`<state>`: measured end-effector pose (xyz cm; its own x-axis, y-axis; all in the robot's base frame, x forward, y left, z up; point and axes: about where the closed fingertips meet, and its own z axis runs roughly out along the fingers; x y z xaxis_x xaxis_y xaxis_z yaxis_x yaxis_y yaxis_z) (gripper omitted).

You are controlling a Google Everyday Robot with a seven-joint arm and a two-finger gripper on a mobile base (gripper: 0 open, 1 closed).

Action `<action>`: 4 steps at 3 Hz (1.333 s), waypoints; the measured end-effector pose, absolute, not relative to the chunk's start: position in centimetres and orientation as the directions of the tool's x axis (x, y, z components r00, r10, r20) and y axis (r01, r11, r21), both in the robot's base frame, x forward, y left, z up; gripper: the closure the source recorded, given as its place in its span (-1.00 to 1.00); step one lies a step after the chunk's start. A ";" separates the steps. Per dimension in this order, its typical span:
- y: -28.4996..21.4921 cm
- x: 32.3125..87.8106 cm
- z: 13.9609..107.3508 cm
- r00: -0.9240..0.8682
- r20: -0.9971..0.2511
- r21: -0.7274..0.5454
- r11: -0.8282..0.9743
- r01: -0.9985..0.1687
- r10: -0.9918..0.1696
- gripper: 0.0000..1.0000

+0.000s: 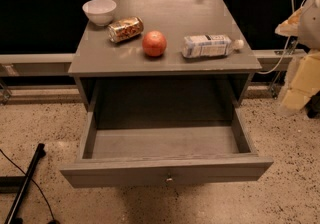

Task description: Place blue plastic bottle into top drawer

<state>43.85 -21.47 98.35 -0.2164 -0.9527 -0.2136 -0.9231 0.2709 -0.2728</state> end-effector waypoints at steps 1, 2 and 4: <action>-21.5 43.9 98.4 -0.216 -0.214 -0.273 0.271 -0.923 -0.953 -1.00; -21.9 47.1 98.2 -0.189 -0.201 -0.284 0.242 -0.928 -0.961 -1.00; -19.8 59.7 92.0 -0.123 -0.211 -0.192 0.164 -0.967 -0.970 -1.00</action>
Offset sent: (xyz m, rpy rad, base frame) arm 0.0542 -0.0116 -0.0044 -0.0301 -0.0099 0.0362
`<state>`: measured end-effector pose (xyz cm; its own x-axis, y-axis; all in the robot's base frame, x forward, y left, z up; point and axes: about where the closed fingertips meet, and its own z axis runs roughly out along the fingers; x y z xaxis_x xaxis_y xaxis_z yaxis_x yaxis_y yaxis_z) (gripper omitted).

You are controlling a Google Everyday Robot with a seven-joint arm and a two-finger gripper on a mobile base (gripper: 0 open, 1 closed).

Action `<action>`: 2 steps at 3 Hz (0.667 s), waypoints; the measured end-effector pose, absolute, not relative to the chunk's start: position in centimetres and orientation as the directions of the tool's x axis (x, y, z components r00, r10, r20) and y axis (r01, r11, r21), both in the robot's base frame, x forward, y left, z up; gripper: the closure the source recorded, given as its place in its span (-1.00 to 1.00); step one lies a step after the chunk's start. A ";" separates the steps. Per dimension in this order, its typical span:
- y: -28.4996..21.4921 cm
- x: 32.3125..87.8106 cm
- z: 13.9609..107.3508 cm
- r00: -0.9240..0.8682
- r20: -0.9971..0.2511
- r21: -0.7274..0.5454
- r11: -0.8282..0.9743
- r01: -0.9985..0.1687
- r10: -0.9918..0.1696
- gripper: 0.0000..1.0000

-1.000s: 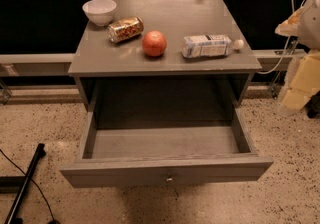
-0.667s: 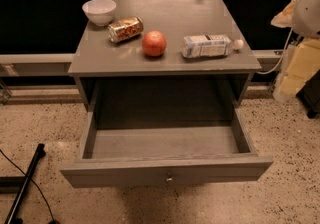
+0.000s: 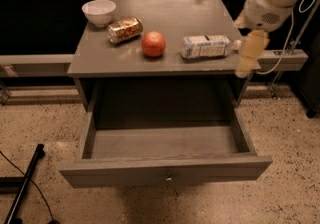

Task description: Place blue plastic bottle into top drawer

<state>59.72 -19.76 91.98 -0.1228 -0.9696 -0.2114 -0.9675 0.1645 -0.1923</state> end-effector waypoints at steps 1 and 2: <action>-18.0 64.2 89.0 -0.104 -0.196 -0.163 0.137 -0.977 -0.975 -1.00; -16.7 67.6 88.1 -0.073 -0.184 -0.181 0.107 -0.978 -0.980 -1.00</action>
Offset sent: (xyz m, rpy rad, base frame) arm 0.1164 0.0385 -0.0404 -0.0548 0.0161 0.0879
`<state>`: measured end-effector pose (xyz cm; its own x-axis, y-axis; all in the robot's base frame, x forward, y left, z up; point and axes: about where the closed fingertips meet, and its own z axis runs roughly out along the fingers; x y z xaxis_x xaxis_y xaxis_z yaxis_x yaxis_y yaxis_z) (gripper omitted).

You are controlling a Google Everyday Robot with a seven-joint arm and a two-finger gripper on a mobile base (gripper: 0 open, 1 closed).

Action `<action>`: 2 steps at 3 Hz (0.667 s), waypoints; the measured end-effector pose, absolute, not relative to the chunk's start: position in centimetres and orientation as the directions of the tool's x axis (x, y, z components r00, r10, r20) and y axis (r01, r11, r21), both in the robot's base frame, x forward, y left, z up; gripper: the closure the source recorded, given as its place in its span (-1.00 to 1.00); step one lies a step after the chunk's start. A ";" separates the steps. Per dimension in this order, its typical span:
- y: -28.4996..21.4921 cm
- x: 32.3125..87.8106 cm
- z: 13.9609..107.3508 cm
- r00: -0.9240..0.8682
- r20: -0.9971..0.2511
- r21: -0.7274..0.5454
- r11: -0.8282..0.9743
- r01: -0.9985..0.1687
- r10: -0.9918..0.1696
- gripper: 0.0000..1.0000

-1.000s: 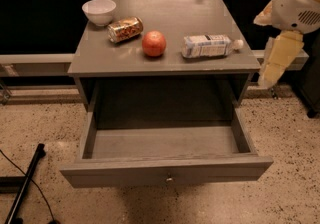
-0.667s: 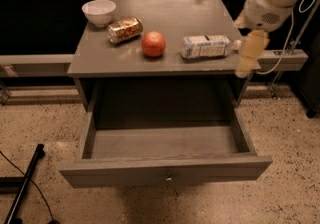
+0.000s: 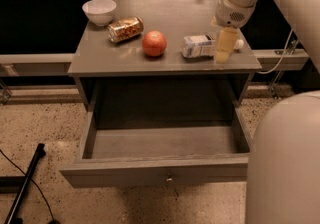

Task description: Place blue plastic bottle into top drawer

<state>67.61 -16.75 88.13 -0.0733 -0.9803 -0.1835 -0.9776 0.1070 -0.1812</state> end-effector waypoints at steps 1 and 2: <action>-16.2 70.0 87.3 -0.058 -0.173 -0.193 0.092 -0.977 -0.983 -1.00; -16.2 71.5 86.3 -0.058 -0.172 -0.188 0.091 -0.978 -0.983 -1.00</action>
Offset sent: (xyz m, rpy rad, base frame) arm 0.0534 -0.0033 -0.0200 -0.0243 0.0337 0.0155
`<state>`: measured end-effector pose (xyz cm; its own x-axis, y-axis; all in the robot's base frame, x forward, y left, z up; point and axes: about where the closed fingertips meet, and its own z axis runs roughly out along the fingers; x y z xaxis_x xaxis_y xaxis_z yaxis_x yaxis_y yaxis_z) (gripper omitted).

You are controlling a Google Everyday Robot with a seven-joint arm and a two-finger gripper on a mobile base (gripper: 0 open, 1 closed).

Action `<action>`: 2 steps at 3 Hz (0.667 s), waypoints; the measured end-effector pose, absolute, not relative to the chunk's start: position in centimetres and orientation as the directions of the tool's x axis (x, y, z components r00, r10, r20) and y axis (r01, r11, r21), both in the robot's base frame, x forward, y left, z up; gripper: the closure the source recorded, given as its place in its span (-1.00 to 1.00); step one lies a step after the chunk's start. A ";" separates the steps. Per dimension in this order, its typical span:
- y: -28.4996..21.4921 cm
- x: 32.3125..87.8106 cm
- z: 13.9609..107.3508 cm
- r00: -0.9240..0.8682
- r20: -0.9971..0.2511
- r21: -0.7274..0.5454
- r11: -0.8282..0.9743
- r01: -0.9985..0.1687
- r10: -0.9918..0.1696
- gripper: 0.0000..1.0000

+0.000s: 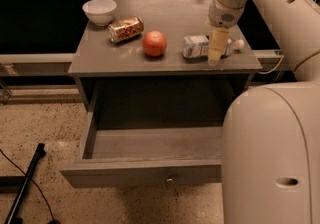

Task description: Place blue plastic bottle into top drawer

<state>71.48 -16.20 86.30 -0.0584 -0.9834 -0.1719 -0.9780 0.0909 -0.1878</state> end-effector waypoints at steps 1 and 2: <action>-16.4 72.1 85.4 -0.060 -0.190 -0.178 0.095 -0.979 -0.980 -0.70; -16.6 72.3 85.1 -0.058 -0.211 -0.174 0.096 -0.980 -0.976 -0.24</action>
Offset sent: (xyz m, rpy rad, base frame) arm -0.0006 -0.0136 -0.0085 0.0535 0.0483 0.0074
